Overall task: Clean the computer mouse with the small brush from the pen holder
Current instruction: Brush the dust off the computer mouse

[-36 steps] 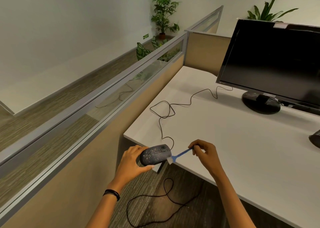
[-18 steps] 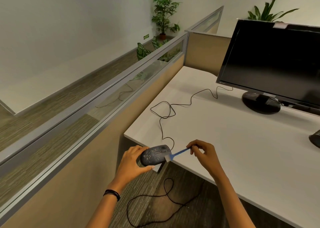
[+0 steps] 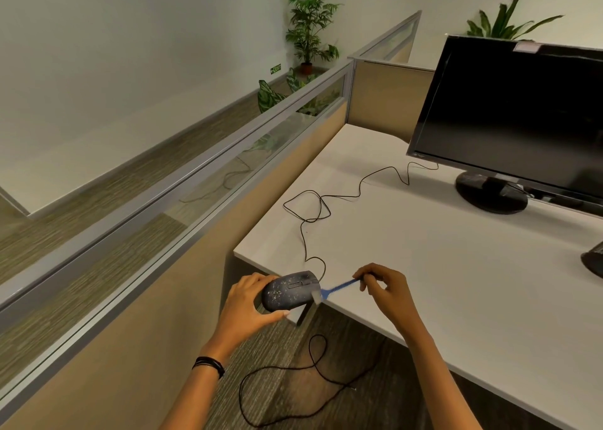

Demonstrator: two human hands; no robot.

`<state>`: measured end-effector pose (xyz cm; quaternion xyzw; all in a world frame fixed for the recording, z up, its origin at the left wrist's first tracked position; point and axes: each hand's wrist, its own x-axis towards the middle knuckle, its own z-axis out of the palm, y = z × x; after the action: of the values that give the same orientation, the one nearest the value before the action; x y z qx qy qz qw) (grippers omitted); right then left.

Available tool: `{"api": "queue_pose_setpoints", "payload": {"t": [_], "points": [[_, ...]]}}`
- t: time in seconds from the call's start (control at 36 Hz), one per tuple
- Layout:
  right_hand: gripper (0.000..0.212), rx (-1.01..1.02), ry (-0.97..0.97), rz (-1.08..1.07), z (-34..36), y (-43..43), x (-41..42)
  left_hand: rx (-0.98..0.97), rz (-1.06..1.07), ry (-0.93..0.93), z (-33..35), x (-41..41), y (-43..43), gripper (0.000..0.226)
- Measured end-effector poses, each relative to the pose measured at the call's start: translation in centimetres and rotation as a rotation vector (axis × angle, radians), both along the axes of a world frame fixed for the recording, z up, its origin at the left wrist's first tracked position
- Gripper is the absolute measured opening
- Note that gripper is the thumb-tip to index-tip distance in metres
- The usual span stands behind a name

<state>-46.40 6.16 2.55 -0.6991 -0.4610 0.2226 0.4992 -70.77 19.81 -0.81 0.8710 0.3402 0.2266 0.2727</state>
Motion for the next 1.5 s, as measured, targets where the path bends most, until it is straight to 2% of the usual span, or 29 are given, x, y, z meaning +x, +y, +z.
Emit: {"api": "queue_pose_setpoints", "payload": {"t": [0.19, 0.33, 0.47, 0.64, 0.72, 0.86, 1.0, 1.5], "points": [[0.038, -0.029, -0.011, 0.024, 0.1, -0.4, -0.2, -0.005, 0.007, 0.004, -0.1, -0.3, -0.1, 0.071], [0.027, 0.019, 0.002, -0.011, 0.2, -0.5, -0.3, 0.002, 0.0, 0.008, -0.2, -0.3, -0.1, 0.075], [0.033, -0.022, 0.004, 0.01, 0.3, -0.5, -0.3, 0.01, 0.001, 0.005, -0.2, -0.4, -0.3, 0.078], [0.023, 0.005, -0.02, -0.04, 0.4, 0.1, -0.5, 0.02, 0.0, -0.002, -0.1, -0.5, -0.5, 0.076], [0.025, -0.057, -0.035, -0.018, 0.5, 0.2, -0.5, 0.028, -0.008, -0.005, -0.2, -0.6, -0.5, 0.074], [0.024, 0.008, -0.027, -0.043, 0.7, 0.2, -0.5, 0.051, -0.018, -0.012, -0.1, -0.7, -0.6, 0.073], [0.024, -0.057, -0.052, 0.005, 0.6, 0.4, -0.5, 0.055, -0.021, -0.016, -0.1, -0.8, -0.7, 0.072], [0.023, -0.049, -0.074, 0.006, 0.8, 0.2, -0.7, 0.043, -0.004, -0.008, -0.1, -0.9, -1.0, 0.075]]}}
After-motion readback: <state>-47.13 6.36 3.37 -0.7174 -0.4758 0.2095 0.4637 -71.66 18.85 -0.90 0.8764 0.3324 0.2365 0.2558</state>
